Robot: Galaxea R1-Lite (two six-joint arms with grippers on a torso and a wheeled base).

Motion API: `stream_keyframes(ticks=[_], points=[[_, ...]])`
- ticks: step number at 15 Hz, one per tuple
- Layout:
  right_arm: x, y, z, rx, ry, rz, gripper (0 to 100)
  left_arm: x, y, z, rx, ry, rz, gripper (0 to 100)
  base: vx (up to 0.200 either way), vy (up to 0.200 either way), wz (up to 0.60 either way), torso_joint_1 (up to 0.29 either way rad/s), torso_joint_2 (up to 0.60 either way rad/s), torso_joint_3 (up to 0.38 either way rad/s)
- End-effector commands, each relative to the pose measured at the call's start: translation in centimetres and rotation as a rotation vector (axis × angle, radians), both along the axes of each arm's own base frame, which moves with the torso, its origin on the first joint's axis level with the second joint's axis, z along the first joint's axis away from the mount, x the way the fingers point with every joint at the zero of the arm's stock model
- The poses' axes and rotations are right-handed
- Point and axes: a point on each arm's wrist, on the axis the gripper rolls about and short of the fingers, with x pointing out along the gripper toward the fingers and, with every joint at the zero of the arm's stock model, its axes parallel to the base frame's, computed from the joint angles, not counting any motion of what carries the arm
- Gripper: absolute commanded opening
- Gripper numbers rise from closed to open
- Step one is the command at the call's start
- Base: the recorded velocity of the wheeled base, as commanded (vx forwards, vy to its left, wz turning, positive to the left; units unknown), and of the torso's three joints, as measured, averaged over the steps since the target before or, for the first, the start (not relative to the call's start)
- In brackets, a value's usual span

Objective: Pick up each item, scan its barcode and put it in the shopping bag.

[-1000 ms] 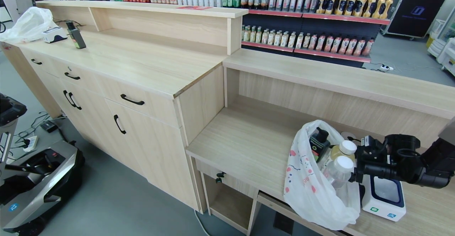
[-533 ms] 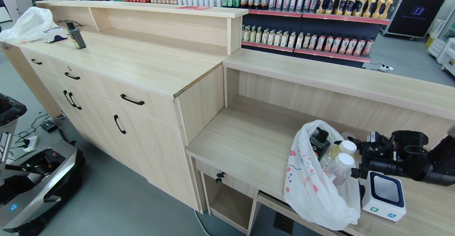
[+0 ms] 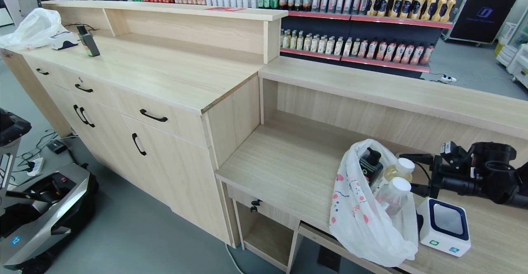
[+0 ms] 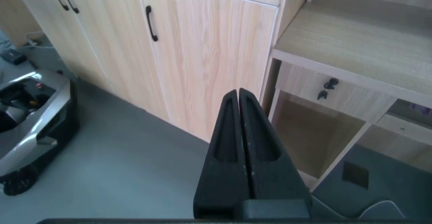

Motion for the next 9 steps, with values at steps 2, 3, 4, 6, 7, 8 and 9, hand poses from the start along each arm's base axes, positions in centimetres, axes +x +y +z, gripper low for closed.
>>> stream_keyframes(ticks=[2, 3, 4, 6, 7, 8, 9], points=[[-1.1, 0.4, 2.4, 0.001, -0.028, 0.003, 100, 0.0, 0.0, 0.0, 0.000, 0.000, 0.000, 0, 0.000, 0.000, 0.00, 0.000, 0.00, 0.000], [-1.3, 0.6, 2.7, 0.003, -0.034, 0.013, 100, 0.0, 0.0, 0.0, -0.001, 0.000, 0.000, 0, 0.000, 0.000, 0.00, 0.000, 0.00, 0.000], [-1.5, 0.7, 2.9, 0.006, -0.036, 0.020, 100, 0.0, 0.0, 0.0, 0.000, 0.000, 0.000, 0, 0.000, 0.000, 0.00, 0.000, 0.00, 0.000], [-1.8, 0.9, 3.9, 0.003, -0.059, 0.029, 100, 0.0, 0.0, 0.0, 0.000, 0.000, 0.000, 0, 0.000, 0.000, 0.00, 0.000, 0.00, 0.000], [-1.9, 0.9, 4.6, 0.002, -0.069, 0.026, 100, 0.0, 0.0, 0.0, 0.000, 0.000, 0.000, 0, 0.000, 0.000, 0.00, 0.000, 0.00, 0.000], [-2.0, 0.8, 5.5, 0.001, -0.084, 0.021, 100, 0.0, 0.0, 0.0, 0.000, 0.000, 0.000, 0, 0.000, 0.000, 0.00, 0.000, 0.00, 0.000], [-2.3, 0.8, 6.3, 0.002, -0.092, 0.015, 100, 0.0, 0.0, 0.0, 0.000, 0.000, 0.002, 0, 0.000, 0.000, 0.00, 0.000, 0.00, 0.000]])
